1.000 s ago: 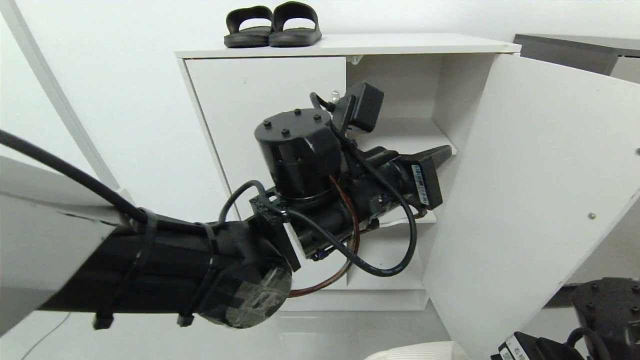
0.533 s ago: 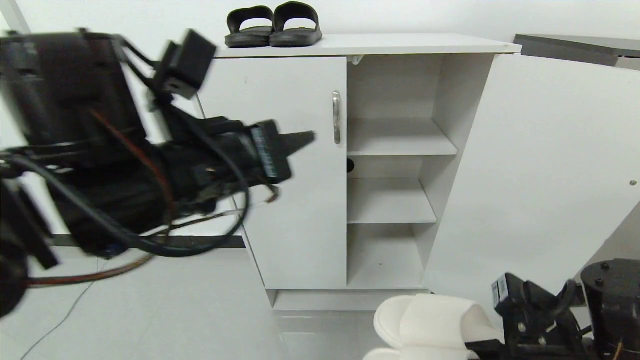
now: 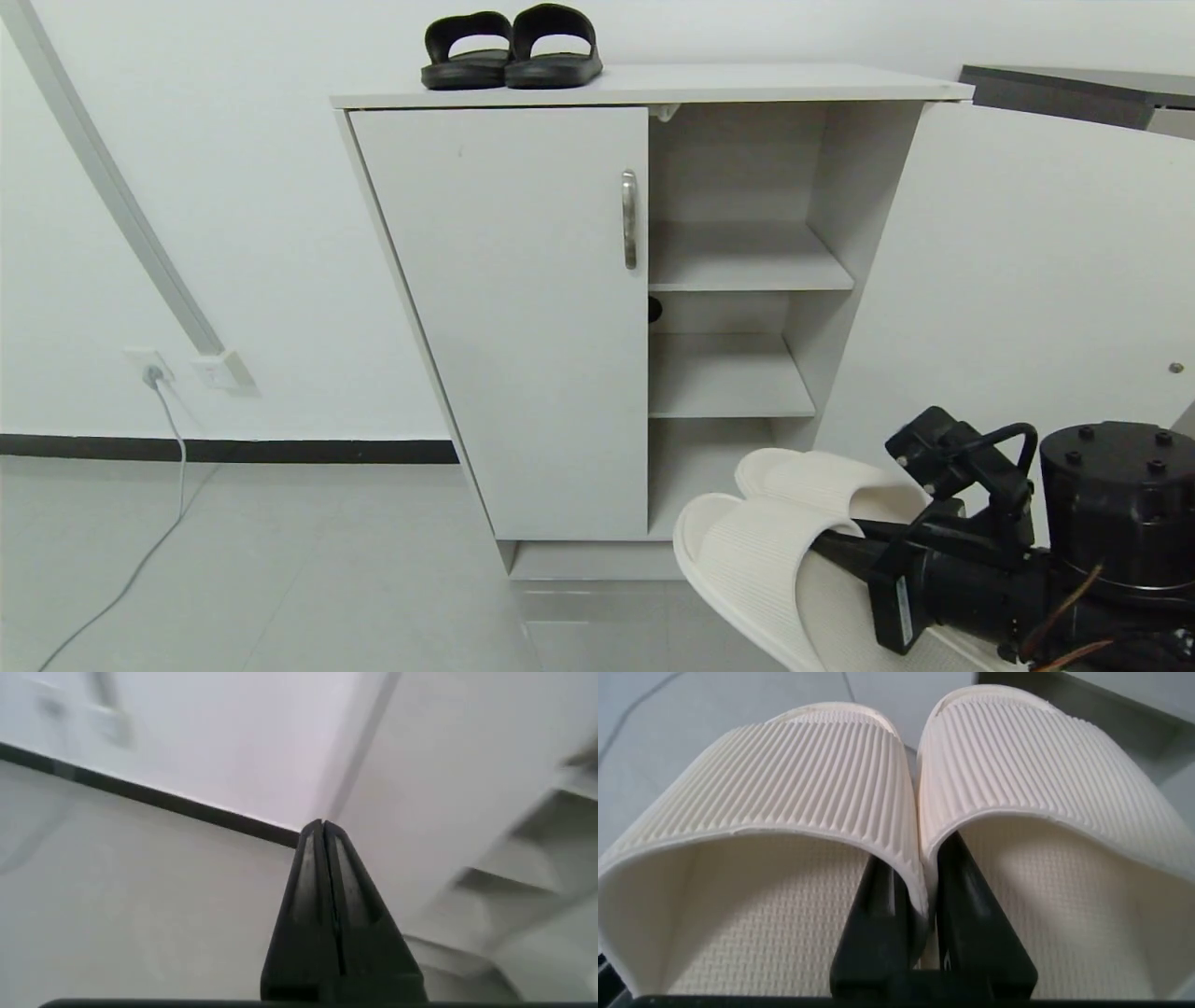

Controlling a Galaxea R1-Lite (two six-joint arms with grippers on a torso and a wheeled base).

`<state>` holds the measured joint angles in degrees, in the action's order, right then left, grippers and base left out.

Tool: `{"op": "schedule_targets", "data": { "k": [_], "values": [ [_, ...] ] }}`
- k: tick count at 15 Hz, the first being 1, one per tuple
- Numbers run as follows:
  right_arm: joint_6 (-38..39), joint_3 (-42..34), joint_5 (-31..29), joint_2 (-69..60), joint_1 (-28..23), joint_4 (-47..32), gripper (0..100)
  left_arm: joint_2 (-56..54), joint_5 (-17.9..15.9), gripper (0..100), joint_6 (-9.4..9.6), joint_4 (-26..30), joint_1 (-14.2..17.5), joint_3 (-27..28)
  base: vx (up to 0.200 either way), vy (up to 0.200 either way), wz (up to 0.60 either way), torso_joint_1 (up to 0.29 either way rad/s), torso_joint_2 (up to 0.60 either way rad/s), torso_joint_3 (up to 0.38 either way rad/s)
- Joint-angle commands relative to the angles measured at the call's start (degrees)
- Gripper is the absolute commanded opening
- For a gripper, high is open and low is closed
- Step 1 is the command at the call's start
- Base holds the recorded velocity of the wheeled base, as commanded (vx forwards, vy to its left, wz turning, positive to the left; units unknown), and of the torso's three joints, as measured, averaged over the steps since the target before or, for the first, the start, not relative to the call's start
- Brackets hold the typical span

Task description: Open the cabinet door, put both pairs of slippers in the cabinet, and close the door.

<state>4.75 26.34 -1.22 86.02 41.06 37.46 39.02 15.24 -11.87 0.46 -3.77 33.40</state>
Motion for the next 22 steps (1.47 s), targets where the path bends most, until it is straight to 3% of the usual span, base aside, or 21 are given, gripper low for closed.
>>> {"op": "schedule_targets", "data": {
  "k": [1, 3, 5, 6, 7, 8, 11, 15, 16, 17, 19, 22],
  "values": [
    [-0.01, 0.99, -1.59, 3.54, 0.16, 0.07, 0, -17.14, 5.94, 0, 1.59, 1.38, 5.7, -13.71, 0.0, 0.0, 0.0, 0.0, 0.0, 0.0],
    [-0.01, 1.17, -1.77, 4.77, 0.6, 1.12, 0, -23.11, 6.21, 0, 3.0, 1.38, 9.3, -19.69, 0.0, 0.0, 0.0, 0.0, 0.0, 0.0],
    [-0.01, 0.64, -1.77, 5.57, 0.6, 2.88, 0, -28.21, 5.59, 0, 6.25, 1.38, 9.48, -24.26, 0.0, 0.0, 0.0, 0.0, 0.0, 0.0],
    [-0.01, 0.46, -1.77, 5.74, 0.51, 3.32, 0, -29.71, 3.66, 0, 6.6, 1.38, 9.04, -25.84, 0.0, 0.0, 0.0, 0.0, 0.0, 0.0],
    [-0.01, 0.2, -1.86, 5.83, 0.51, 3.58, 0, -33.84, -3.02, 0, 6.86, 1.56, 8.69, -27.25, 0.0, 0.0, 0.0, 0.0, 0.0, 0.0],
    [-0.01, 0.2, -1.86, 5.83, 0.51, 3.58, 0, -34.01, -5.39, 0, 6.78, 1.38, 8.78, -28.3, 0.0, 0.0, 0.0, 0.0, 0.0, 0.0],
    [-0.01, -0.15, -1.77, 5.92, 0.6, 3.67, 0, -34.1, -7.5, 0, 8.53, 0.68, 8.69, -32.7, 0.0, 0.0, 0.0, 0.0, 0.0, 0.0],
    [-0.1, -0.42, -1.86, 5.83, 0.51, 3.67, 0, -34.1, -9.09, 0, 8.89, 0.68, 8.69, -32.79, 0.0, 0.0, 0.0, 0.0, 0.0, 0.0],
    [-0.18, -0.59, -1.86, 5.74, 0.51, 3.67, 0, -34.01, -11.2, 0, 8.8, 0.59, 8.69, -32.96, 0.0, 0.0, 0.0, 0.0, 0.0, 0.0],
    [-0.27, -0.94, -1.86, 5.74, 0.6, 4.11, 0, -34.1, -17.17, 0, 9.32, -0.11, 7.9, -33.14, 0.0, 0.0, 0.0, 0.0, 0.0, 0.0],
    [-0.36, -1.65, -1.86, 6.0, 0.6, 5.87, 0, -38.58, -16.82, 0, 8.45, -0.2, 3.59, -33.14, 0.0, 0.0, 0.0, 0.0, 0.0, 0.0],
    [-0.62, -1.82, -1.95, 6.44, 0.6, 6.92, 0, -38.85, -16.82, 0, 9.68, -0.2, 3.59, -33.23, 0.0, 0.0, 0.0, 0.0, 0.0, 0.0]
  ]
}}
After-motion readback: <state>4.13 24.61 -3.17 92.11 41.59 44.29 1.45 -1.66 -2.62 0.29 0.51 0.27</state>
